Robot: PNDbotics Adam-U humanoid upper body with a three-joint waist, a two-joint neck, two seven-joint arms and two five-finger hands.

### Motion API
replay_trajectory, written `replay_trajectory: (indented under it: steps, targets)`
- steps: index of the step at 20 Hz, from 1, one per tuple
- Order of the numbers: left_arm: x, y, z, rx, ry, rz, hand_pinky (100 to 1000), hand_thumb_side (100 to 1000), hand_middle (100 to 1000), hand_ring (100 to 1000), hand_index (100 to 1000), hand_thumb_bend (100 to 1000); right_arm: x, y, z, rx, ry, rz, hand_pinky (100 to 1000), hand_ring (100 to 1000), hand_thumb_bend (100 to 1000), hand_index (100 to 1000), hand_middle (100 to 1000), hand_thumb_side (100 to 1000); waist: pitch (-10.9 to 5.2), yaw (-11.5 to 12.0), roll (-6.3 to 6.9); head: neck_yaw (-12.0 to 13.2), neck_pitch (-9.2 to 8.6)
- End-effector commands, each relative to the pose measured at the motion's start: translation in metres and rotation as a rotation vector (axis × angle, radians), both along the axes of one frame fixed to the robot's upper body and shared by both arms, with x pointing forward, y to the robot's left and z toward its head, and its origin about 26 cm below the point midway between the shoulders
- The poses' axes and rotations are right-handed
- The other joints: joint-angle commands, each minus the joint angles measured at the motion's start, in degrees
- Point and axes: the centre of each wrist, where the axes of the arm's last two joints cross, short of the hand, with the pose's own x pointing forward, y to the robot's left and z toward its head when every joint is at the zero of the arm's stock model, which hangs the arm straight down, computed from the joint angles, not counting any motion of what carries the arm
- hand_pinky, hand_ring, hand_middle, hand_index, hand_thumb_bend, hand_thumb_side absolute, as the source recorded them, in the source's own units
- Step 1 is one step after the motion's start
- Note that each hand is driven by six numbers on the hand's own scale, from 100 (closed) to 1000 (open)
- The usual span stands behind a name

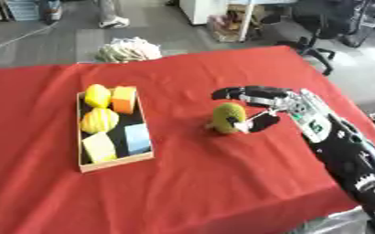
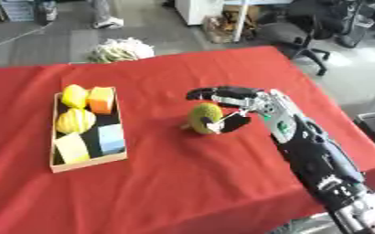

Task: Pick up objects on the table and place them in the box.

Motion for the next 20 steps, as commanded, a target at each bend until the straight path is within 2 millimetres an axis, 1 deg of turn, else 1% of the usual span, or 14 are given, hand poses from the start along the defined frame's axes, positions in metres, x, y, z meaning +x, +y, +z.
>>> replay_trajectory:
  steps: [1,3,6,8,11,12,13,15,17,18,20]
  targets:
    - [0.000,0.002,0.007,0.008,-0.025,0.001,656,882,552,525,809,100,0.006,-0.010,0.006,-0.133,-0.002,0.027,943,988,100,1000,1000,316,-0.62,0.11,0.22,-0.19,-0.21]
    - [0.000,0.002,0.007,0.008,-0.026,0.000,656,883,552,526,809,100,0.008,-0.010,0.004,-0.173,-0.031,0.001,947,992,100,1000,1000,315,-0.55,0.25,0.21,-0.21,-0.21]
    - [0.001,0.001,0.008,0.011,-0.028,-0.002,656,883,552,526,809,100,0.011,-0.008,-0.005,-0.214,-0.055,-0.013,929,966,100,999,978,315,-0.44,0.55,0.19,-0.26,-0.21]
    - [0.001,0.001,0.008,0.011,-0.029,-0.002,656,883,552,526,809,100,0.012,-0.006,-0.011,-0.221,-0.067,-0.009,877,895,100,958,911,316,-0.37,0.65,0.19,-0.20,-0.21]
    - [0.001,0.001,0.008,0.012,-0.030,-0.004,656,883,552,526,809,100,0.014,-0.004,-0.014,-0.212,-0.108,-0.008,751,725,100,835,737,308,-0.33,0.71,0.19,-0.08,-0.21]
    - [0.001,0.001,0.008,0.012,-0.030,-0.004,657,883,552,527,809,100,0.014,-0.004,-0.013,-0.205,-0.131,-0.010,700,654,100,771,658,303,-0.34,0.73,0.18,-0.07,-0.21]
    - [0.001,0.001,0.008,0.011,-0.030,-0.005,657,883,552,527,809,100,0.015,-0.004,-0.012,-0.194,-0.157,-0.015,631,577,100,700,570,294,-0.36,0.73,0.18,-0.06,-0.21]
    - [0.001,0.001,0.008,0.011,-0.029,-0.006,657,883,552,527,809,100,0.017,-0.003,-0.009,-0.164,-0.219,-0.031,551,480,100,596,457,274,-0.40,0.76,0.17,-0.05,-0.21]
    - [0.001,0.001,0.008,0.010,-0.028,-0.007,657,881,553,527,809,100,0.018,-0.003,-0.006,-0.122,-0.291,-0.056,474,376,100,493,350,250,-0.46,0.80,0.18,-0.06,-0.21]
    - [0.001,0.001,0.008,0.010,-0.028,-0.007,657,881,553,528,809,100,0.019,-0.002,-0.005,-0.098,-0.330,-0.069,448,339,100,455,314,240,-0.49,0.83,0.19,-0.07,-0.21]
    - [0.001,0.001,0.008,0.008,-0.028,-0.006,657,881,553,528,810,100,0.022,0.000,-0.002,-0.045,-0.412,-0.091,404,284,100,409,267,222,-0.57,0.88,0.22,-0.14,-0.21]
